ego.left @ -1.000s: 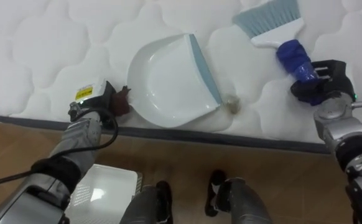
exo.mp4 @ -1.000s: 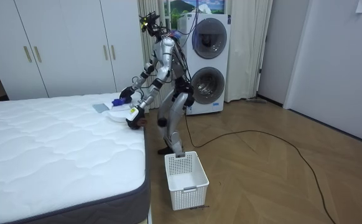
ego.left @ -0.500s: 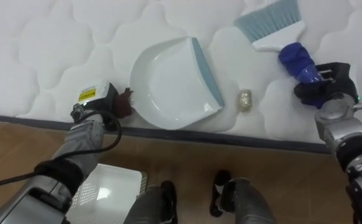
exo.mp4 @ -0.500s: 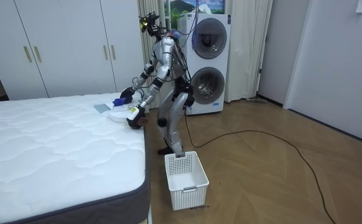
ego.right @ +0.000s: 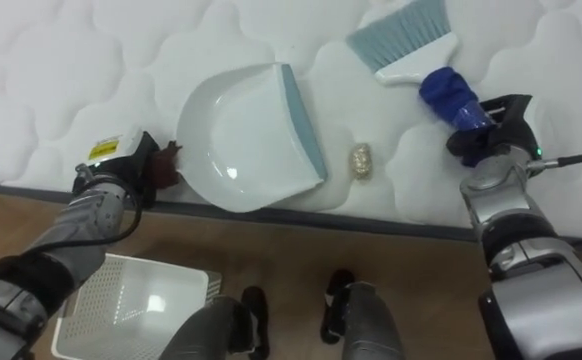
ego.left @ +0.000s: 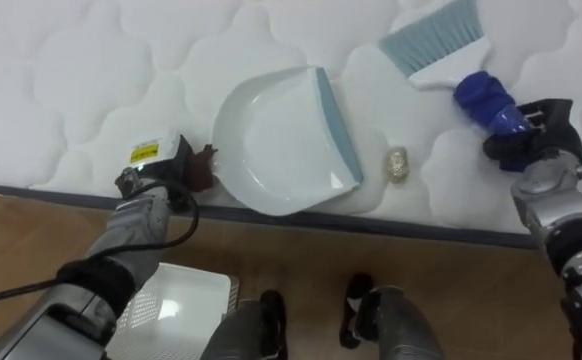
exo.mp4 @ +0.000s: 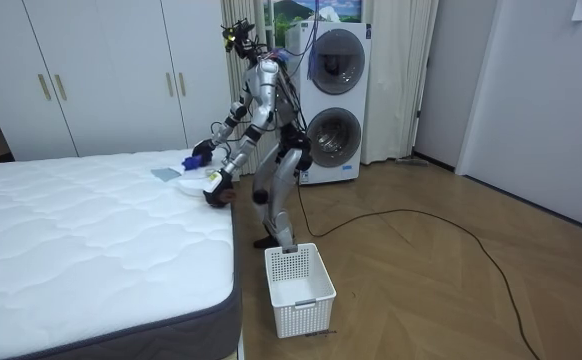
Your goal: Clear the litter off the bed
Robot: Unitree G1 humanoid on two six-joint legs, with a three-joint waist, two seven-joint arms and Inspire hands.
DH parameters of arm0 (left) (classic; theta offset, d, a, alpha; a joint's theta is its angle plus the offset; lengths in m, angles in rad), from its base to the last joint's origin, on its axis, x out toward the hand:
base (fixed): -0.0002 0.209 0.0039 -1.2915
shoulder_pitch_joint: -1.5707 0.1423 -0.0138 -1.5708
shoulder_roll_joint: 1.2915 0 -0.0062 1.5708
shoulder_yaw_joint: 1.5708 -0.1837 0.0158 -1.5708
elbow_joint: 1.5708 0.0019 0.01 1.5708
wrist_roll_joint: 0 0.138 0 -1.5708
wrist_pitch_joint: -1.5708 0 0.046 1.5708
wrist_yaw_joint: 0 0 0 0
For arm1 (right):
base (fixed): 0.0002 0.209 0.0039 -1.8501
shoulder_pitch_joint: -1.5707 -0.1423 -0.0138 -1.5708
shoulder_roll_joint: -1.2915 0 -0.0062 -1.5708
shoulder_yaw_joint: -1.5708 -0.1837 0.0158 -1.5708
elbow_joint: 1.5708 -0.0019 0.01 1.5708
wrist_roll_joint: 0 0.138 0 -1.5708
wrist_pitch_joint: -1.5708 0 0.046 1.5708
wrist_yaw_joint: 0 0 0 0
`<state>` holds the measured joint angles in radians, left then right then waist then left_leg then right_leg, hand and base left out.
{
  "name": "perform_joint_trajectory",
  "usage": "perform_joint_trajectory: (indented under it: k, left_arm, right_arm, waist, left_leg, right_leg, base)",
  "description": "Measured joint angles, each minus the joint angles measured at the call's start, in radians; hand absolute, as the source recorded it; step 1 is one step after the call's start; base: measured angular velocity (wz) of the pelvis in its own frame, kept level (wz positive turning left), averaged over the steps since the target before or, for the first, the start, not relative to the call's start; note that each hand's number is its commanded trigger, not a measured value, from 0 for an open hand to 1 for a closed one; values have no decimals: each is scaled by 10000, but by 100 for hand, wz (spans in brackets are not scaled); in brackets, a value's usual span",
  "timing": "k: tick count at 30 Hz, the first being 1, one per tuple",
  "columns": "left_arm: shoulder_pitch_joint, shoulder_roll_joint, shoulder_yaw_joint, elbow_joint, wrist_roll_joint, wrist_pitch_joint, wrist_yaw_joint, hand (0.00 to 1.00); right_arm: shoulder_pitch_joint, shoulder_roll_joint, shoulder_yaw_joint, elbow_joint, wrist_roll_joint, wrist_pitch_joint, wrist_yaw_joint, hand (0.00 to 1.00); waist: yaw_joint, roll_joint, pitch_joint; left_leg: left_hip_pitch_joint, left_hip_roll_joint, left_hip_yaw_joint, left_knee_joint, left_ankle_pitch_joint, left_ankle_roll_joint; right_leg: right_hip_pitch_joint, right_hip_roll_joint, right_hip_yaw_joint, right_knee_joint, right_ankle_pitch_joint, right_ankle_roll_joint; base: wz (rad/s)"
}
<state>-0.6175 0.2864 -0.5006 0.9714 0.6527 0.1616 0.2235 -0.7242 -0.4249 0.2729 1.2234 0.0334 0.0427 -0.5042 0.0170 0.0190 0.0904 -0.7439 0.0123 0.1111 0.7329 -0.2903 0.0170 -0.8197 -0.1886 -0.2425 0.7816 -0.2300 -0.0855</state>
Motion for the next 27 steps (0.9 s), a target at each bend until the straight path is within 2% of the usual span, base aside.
perform_joint_trajectory:
  k: [2,5,7,9,11,17,20,24,26,27]
  left_arm:
    - [0,229,-343,-108,173,-3,3,100]
    - [12,481,-412,-107,381,-13,8,100]
    - [19,559,-589,-154,598,-9,15,100]
    - [30,645,-631,-312,848,-12,15,100]
    - [96,826,-740,-534,1309,-7,-13,100]
    - [179,1107,-945,-900,2011,-12,-238,100]
    - [203,1304,-1132,-897,2153,0,-495,100]
    - [234,1407,-1133,-903,2153,8,-846,100]
    - [198,1521,-1134,-908,2154,-31,-1006,100]
    - [200,1626,-1133,-919,2154,-88,-1052,100]
  right_arm:
    - [-10,-39,35,210,-378,19,-21,100]
    - [-9,-84,142,475,-820,151,-89,100]
    - [-9,-241,201,652,-971,262,-100,100]
    - [-5,-497,205,657,-1427,343,-100,100]
    - [14,-731,207,655,-2170,445,-96,100]
    - [-12,-1300,316,615,-3761,474,-73,100]
    - [-50,-1336,778,594,-4468,516,107,100]
    - [-99,-1460,1009,597,-5003,646,490,100]
    - [-389,-1586,1225,572,-5779,700,787,100]
    - [-557,-1610,1359,458,-6266,779,914,100]
  waist:
    - [-44,-192,1]
    - [-136,-472,20]
    - [-123,-565,2]
    - [-141,-658,41]
    - [-153,-819,27]
    - [-116,-935,11]
    - [-109,-1161,19]
    - [-130,-1269,4]
    - [-120,-1302,4]
    - [-112,-1336,1]
  left_leg:
    - [0,28,-4,114,3,4]
    - [12,126,-15,214,2,4]
    - [57,143,-37,162,-1,7]
    - [63,119,-16,80,-9,28]
    - [64,128,22,106,-18,44]
    - [87,268,113,124,-33,74]
    - [405,308,291,-87,-25,79]
    - [652,367,300,-262,-20,70]
    - [675,469,429,-305,-21,83]
    - [707,500,490,-369,-19,84]
  right_leg:
    - [33,3,9,-1,-2,4]
    - [140,115,17,-64,14,25]
    - [204,210,91,-179,62,92]
    - [169,239,155,-234,137,129]
    - [166,311,199,-241,169,151]
    - [257,417,166,-457,378,127]
    - [436,455,242,-610,450,99]
    - [711,530,222,-876,513,115]
    - [724,576,273,-1014,594,122]
    - [727,693,367,-1104,654,134]
  base:
    - [0]
    - [-4]
    - [-6]
    - [-5]
    - [-6]
    - [-8]
    - [-17]
    - [-6]
    - [-16]
    - [-20]
